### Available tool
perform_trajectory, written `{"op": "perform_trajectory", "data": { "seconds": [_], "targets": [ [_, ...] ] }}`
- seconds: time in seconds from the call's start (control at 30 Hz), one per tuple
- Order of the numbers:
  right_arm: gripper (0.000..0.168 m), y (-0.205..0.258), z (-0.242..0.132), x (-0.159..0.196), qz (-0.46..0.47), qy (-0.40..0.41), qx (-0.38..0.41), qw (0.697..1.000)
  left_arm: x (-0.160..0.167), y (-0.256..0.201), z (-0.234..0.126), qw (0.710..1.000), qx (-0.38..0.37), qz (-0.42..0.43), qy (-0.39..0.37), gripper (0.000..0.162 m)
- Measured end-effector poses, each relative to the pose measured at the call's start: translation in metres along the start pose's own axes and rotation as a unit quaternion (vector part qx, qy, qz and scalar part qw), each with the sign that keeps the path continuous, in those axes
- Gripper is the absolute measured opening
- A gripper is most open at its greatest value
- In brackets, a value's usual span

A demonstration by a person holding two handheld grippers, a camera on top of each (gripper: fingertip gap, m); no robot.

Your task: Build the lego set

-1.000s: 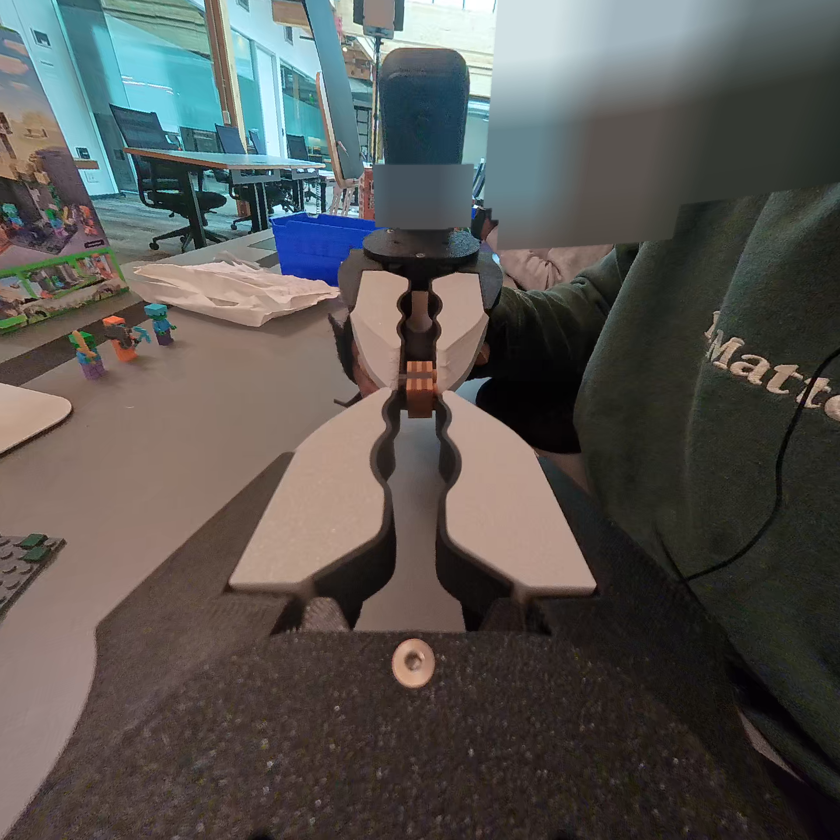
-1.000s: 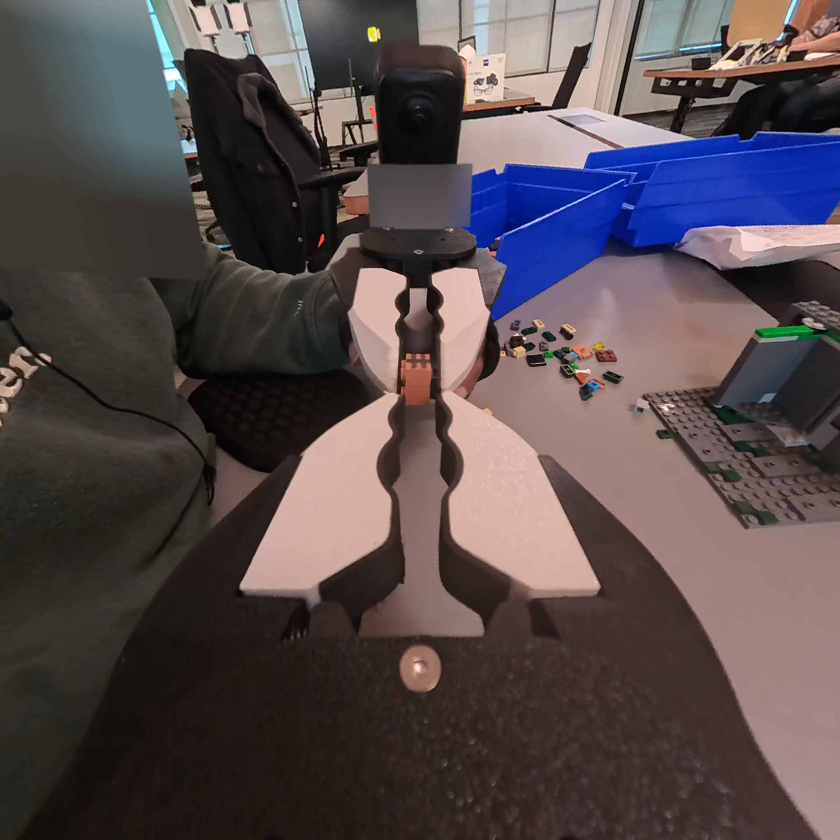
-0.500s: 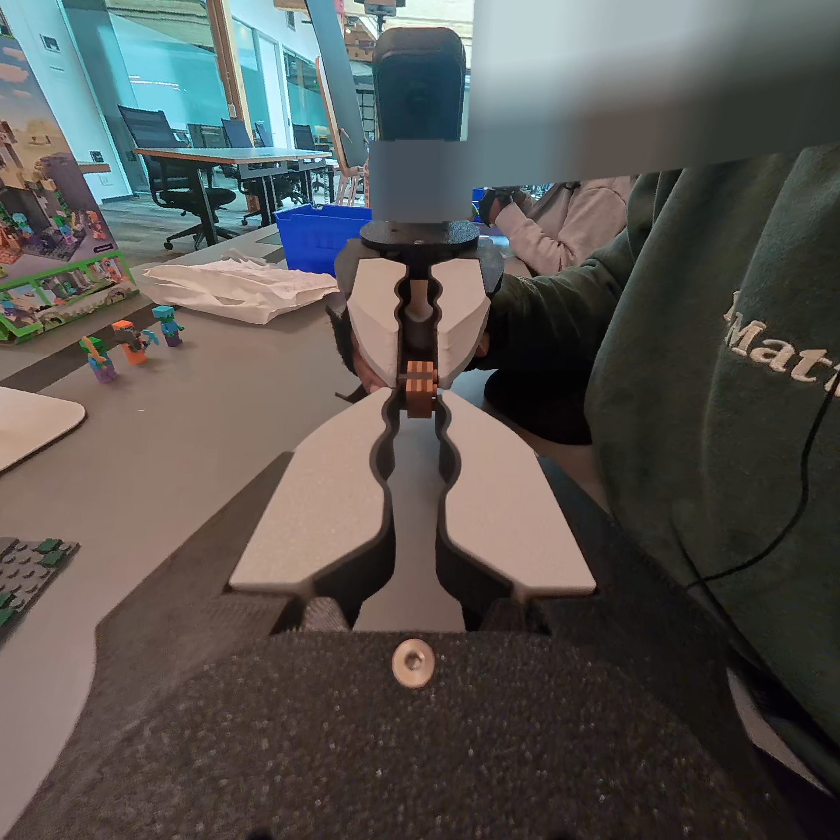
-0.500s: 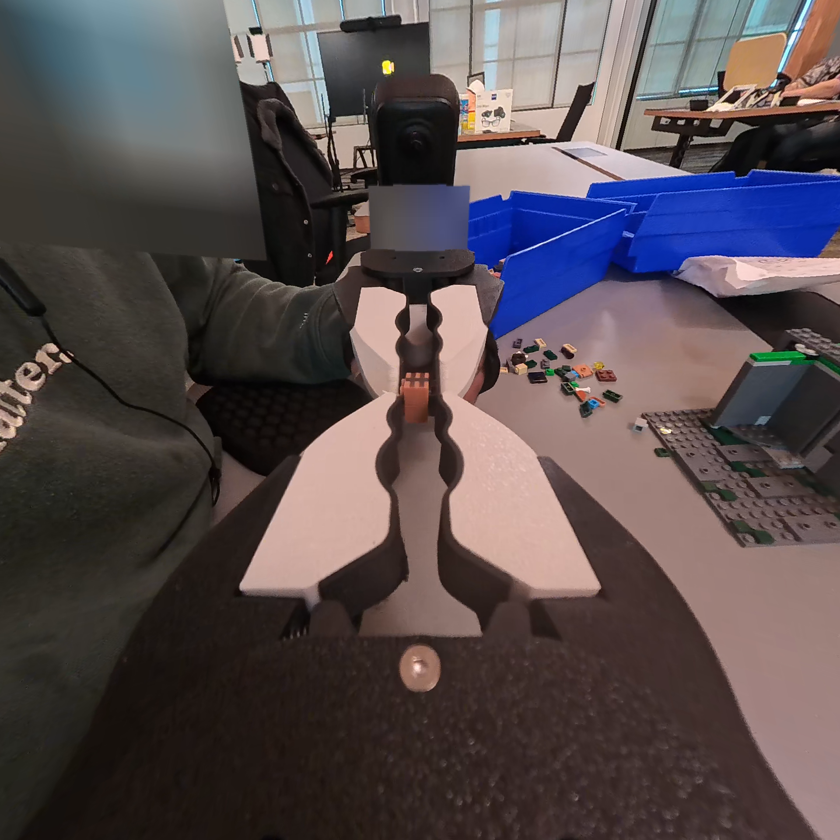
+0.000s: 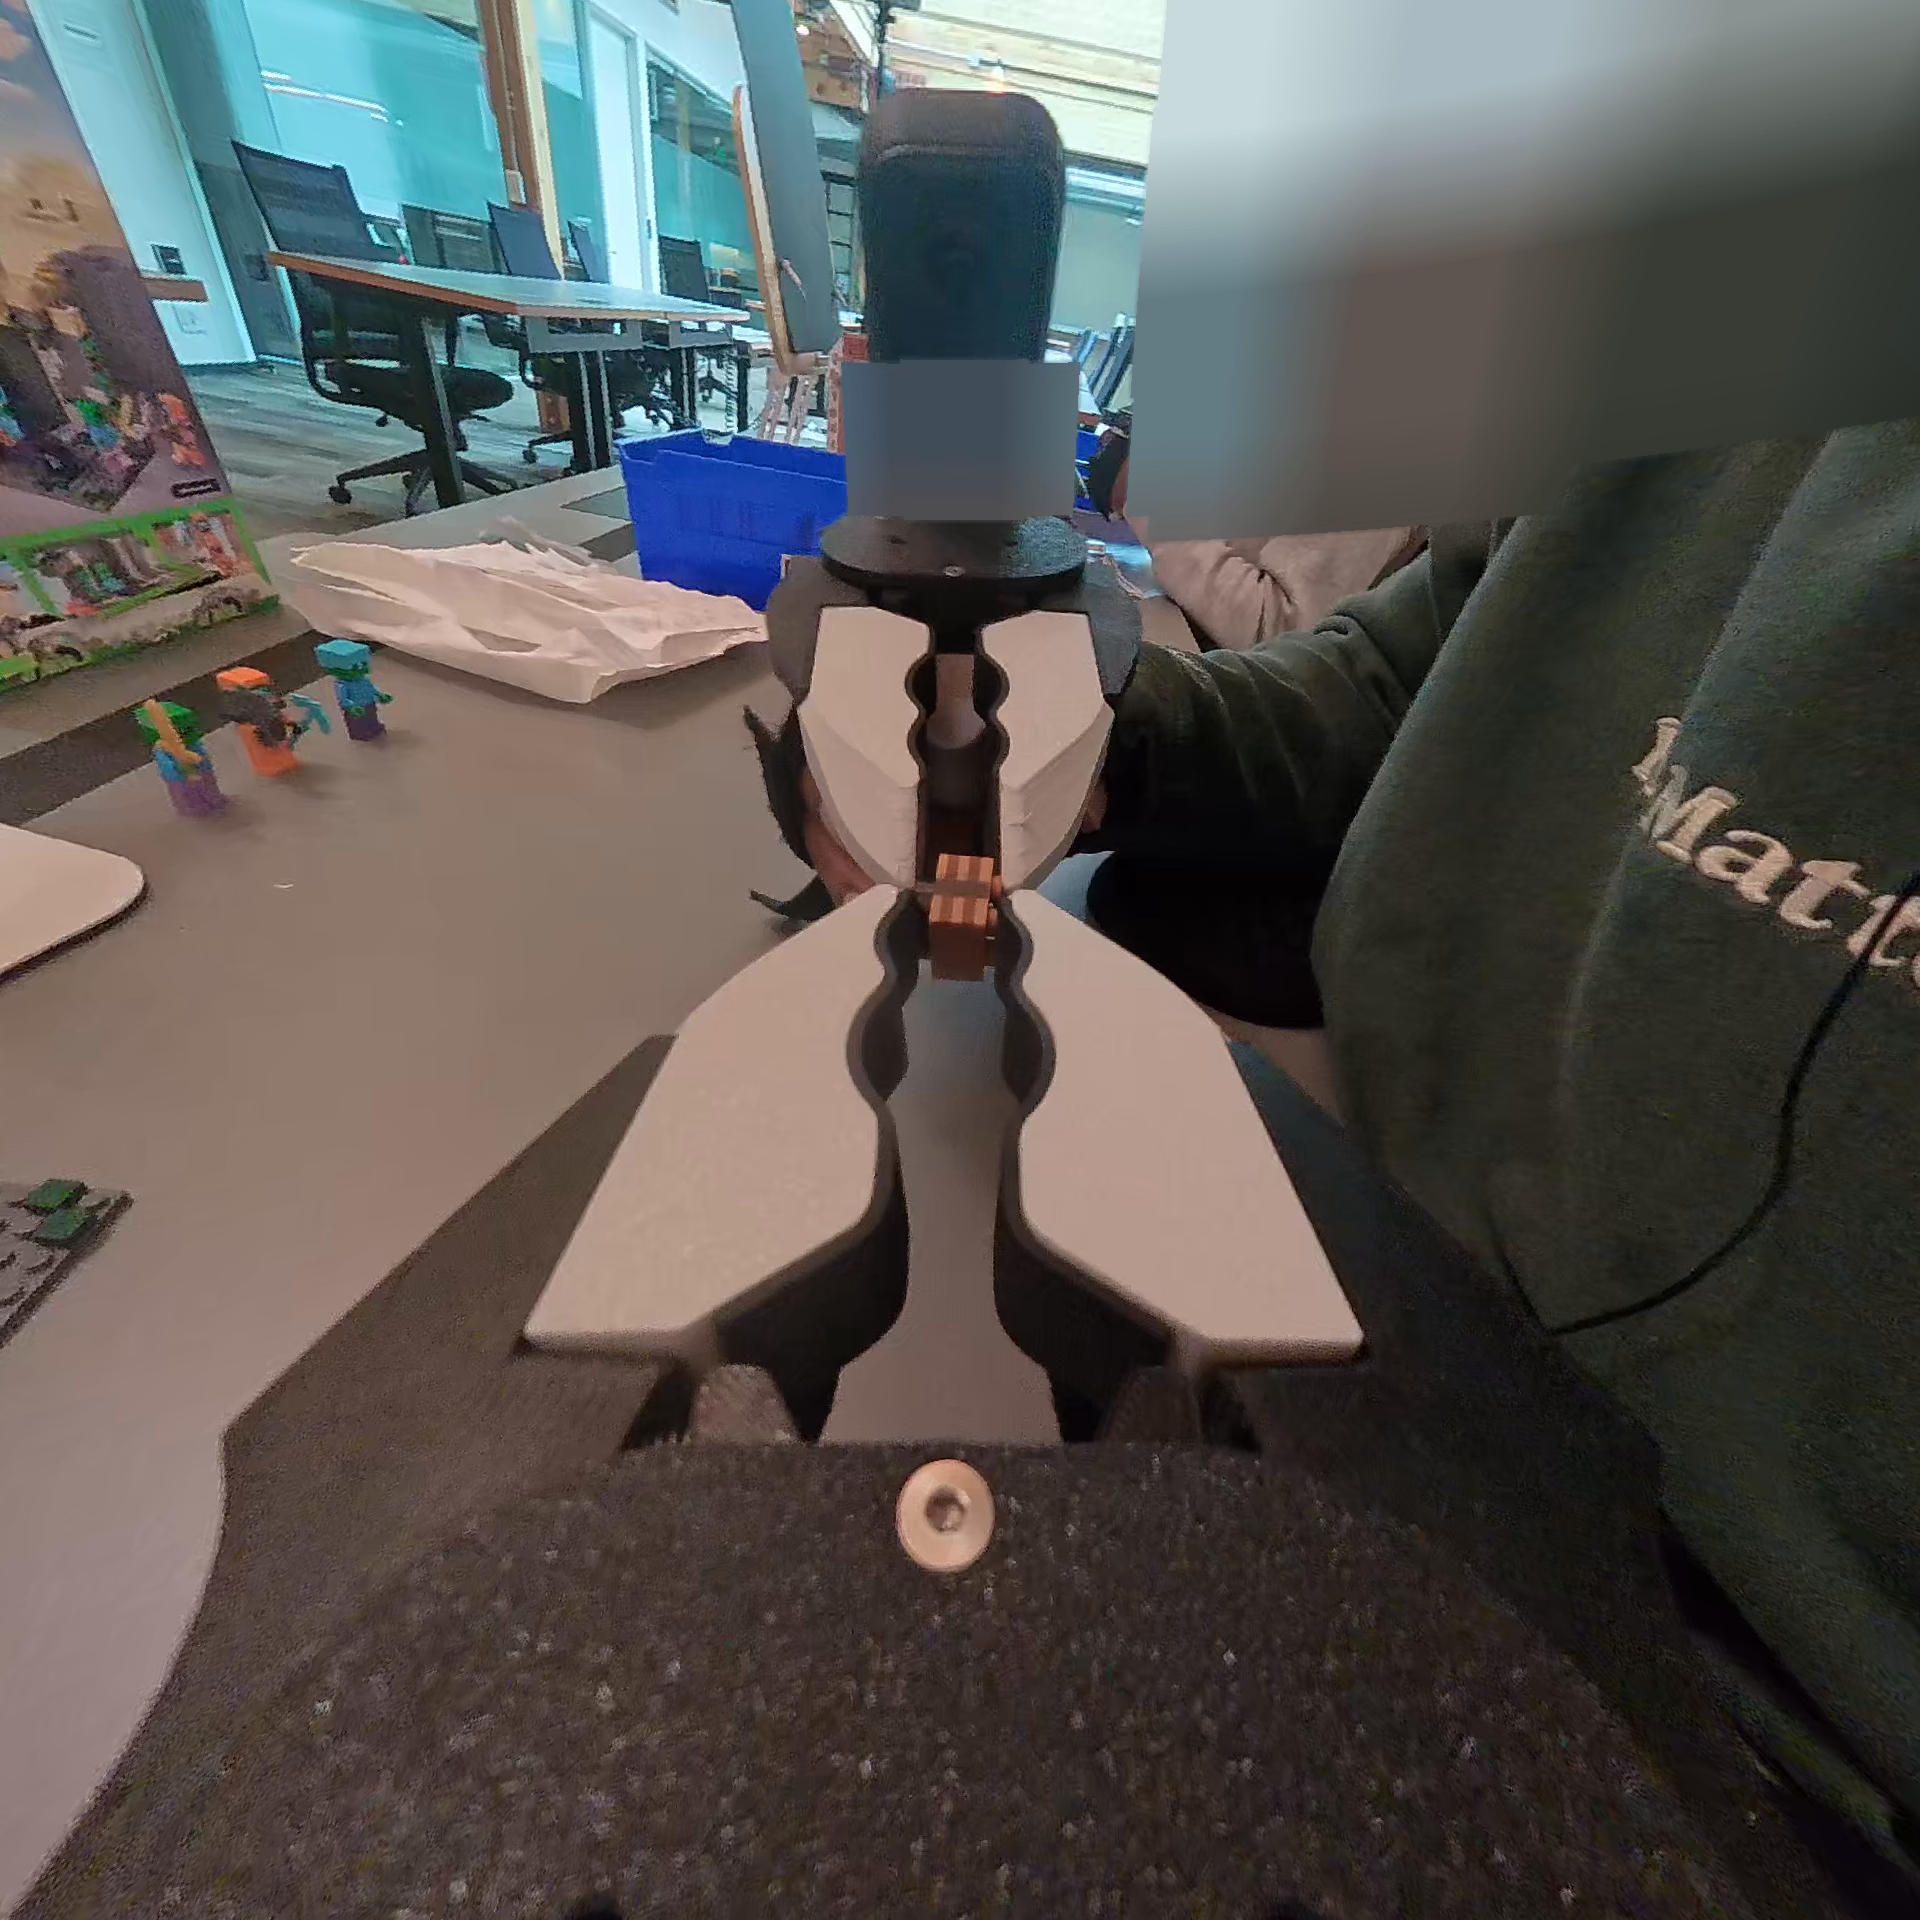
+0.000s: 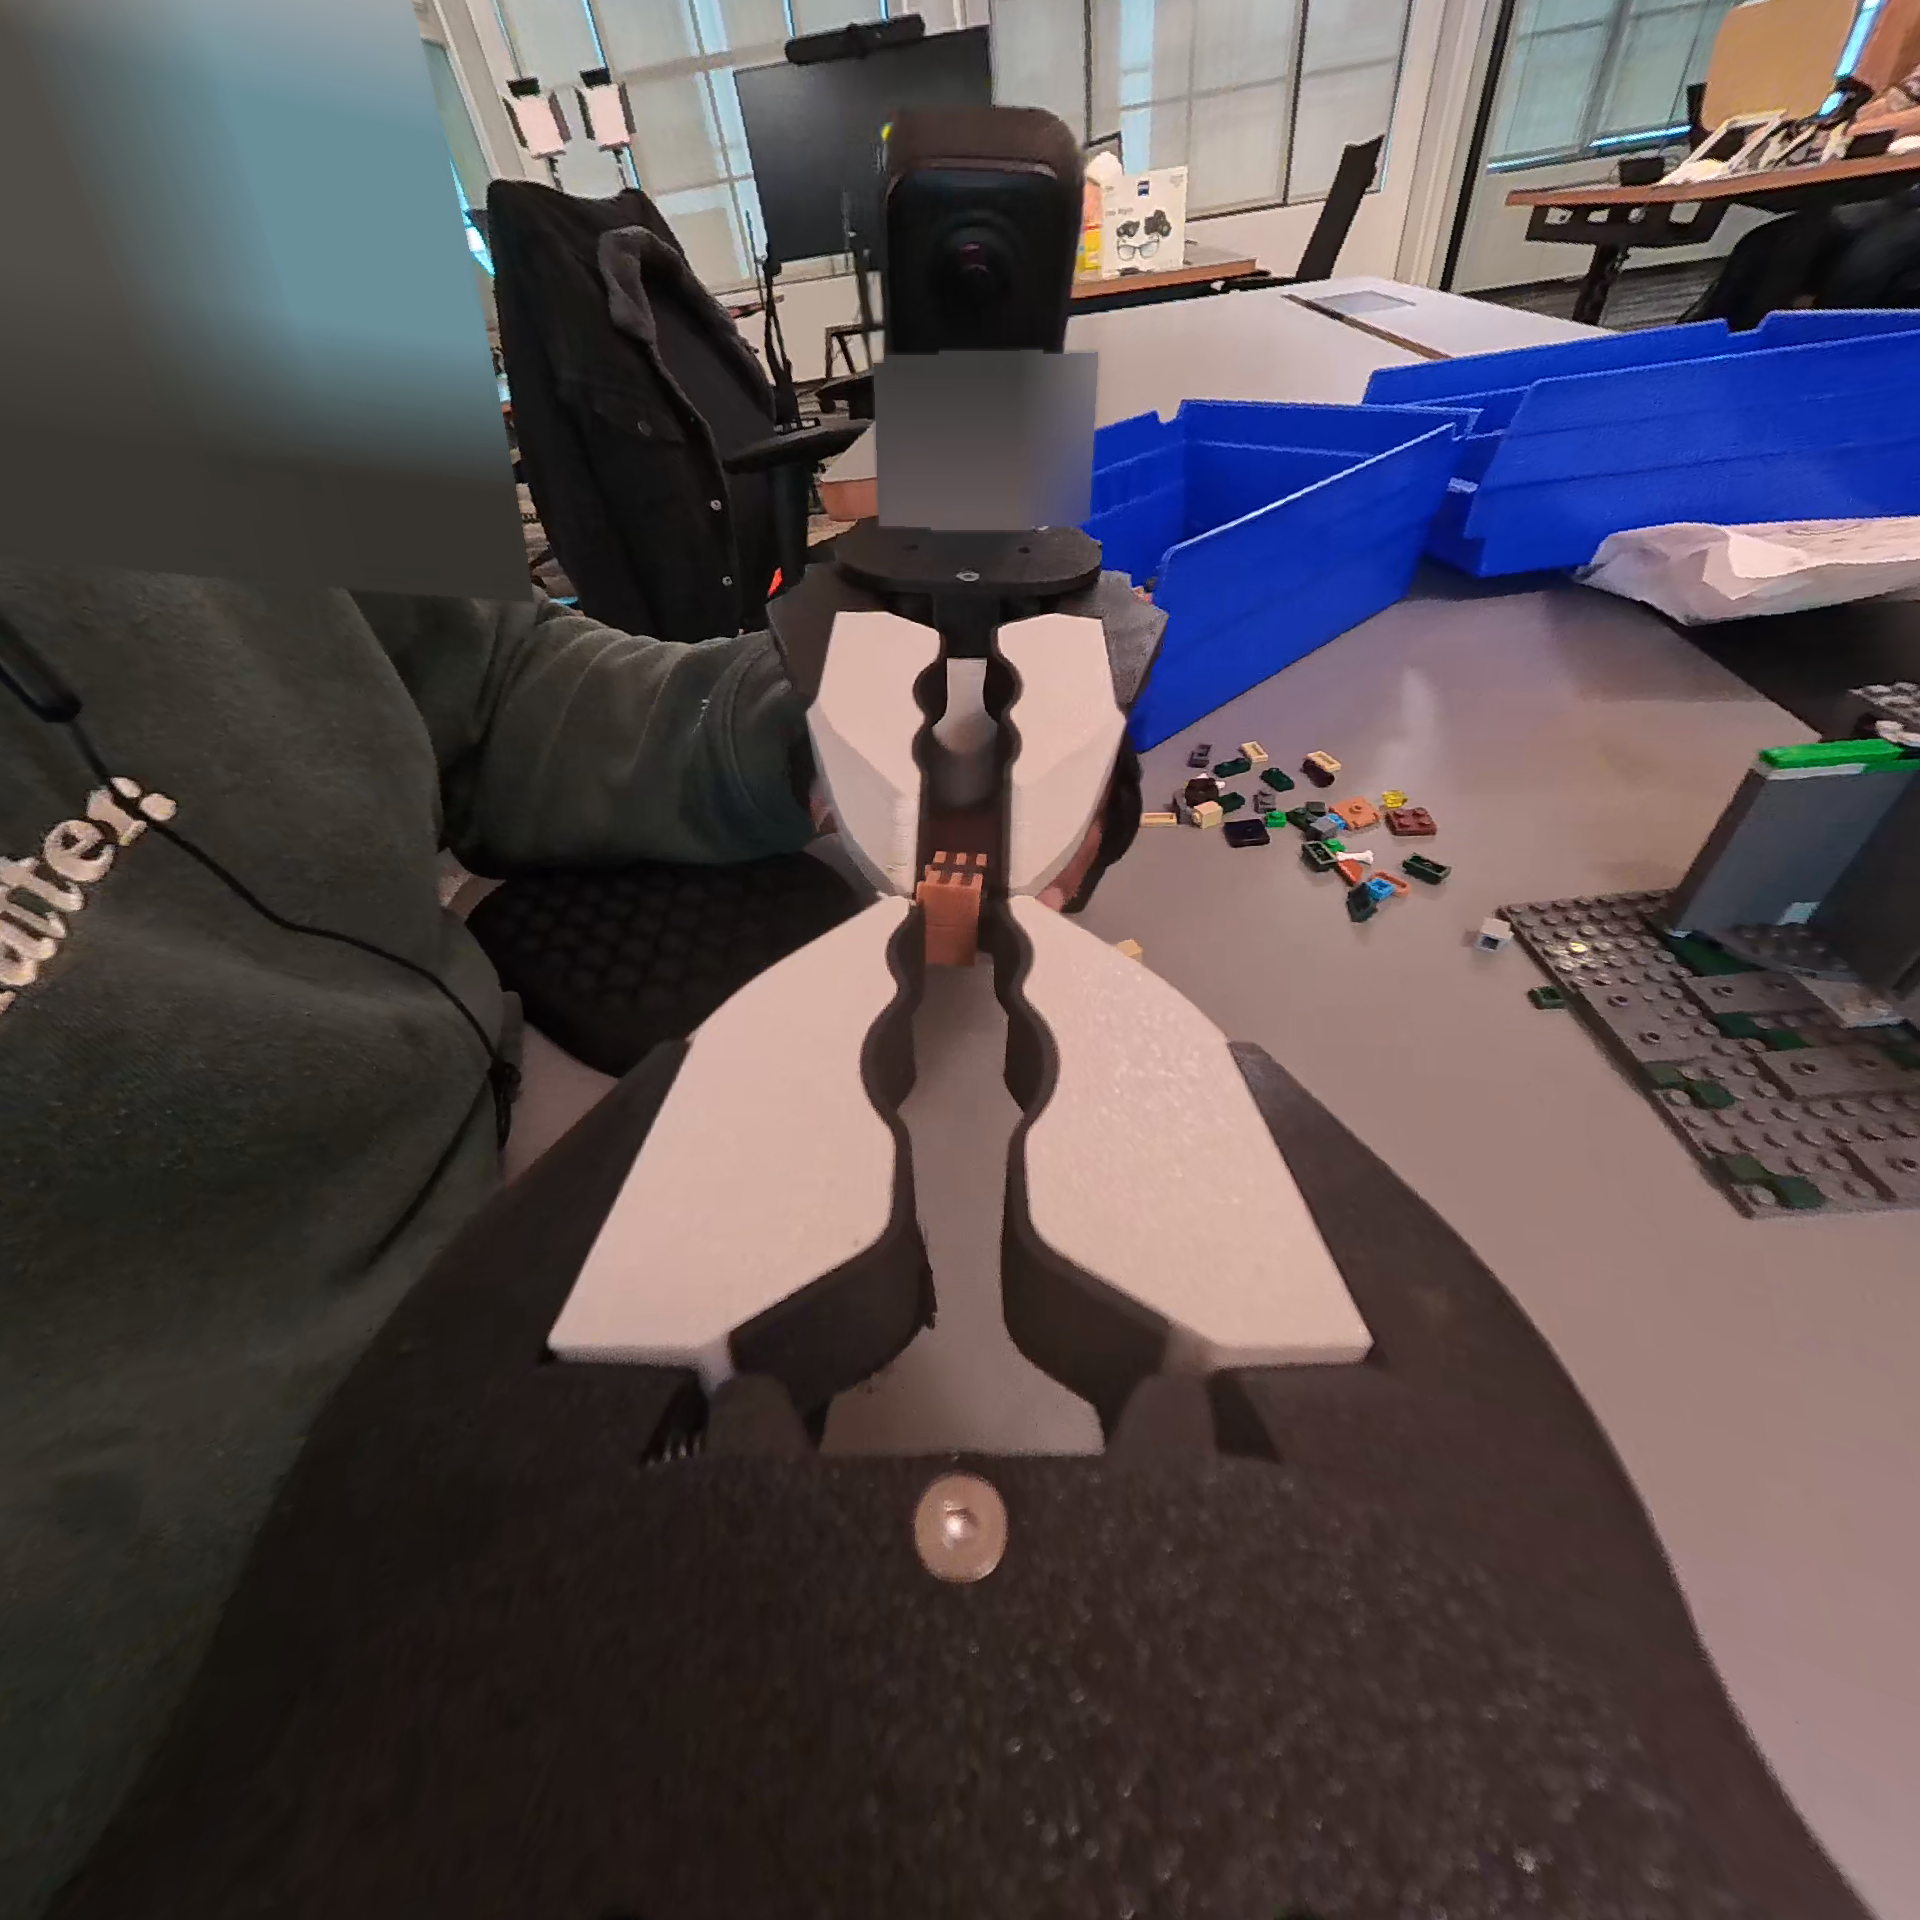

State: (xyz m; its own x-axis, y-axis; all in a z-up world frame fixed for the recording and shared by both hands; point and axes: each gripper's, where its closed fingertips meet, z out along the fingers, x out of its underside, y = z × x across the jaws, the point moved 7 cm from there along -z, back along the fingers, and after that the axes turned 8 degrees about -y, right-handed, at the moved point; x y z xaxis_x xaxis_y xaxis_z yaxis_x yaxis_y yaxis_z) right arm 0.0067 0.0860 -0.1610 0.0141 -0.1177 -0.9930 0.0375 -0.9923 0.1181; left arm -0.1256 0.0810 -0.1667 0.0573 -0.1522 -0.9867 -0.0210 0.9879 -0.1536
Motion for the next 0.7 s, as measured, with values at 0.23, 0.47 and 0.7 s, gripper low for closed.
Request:
{"op": "perform_trajectory", "data": {
  "seconds": [0.23, 0.47, 0.7],
  "targets": [
    [0.025, -0.001, -0.007, 0.0, -0.14, 0.055, 0.056, 0.987, 0.008, 0.021, 0.001, 0.986, -0.034, -0.163, -0.003, 0.014],
    [0.027, 0.007, -0.001, 0.008, -0.279, 0.117, 0.067, 0.951, 0.017, 0.023, 0.008, 0.949, 0.001, -0.316, 0.008, 0.014],
    [0.016, 0.01, 0.003, 0.012, -0.313, 0.143, 0.072, 0.936, 0.021, 0.019, 0.011, 0.948, -0.008, -0.317, 0.022, 0.014]
  ]
}}
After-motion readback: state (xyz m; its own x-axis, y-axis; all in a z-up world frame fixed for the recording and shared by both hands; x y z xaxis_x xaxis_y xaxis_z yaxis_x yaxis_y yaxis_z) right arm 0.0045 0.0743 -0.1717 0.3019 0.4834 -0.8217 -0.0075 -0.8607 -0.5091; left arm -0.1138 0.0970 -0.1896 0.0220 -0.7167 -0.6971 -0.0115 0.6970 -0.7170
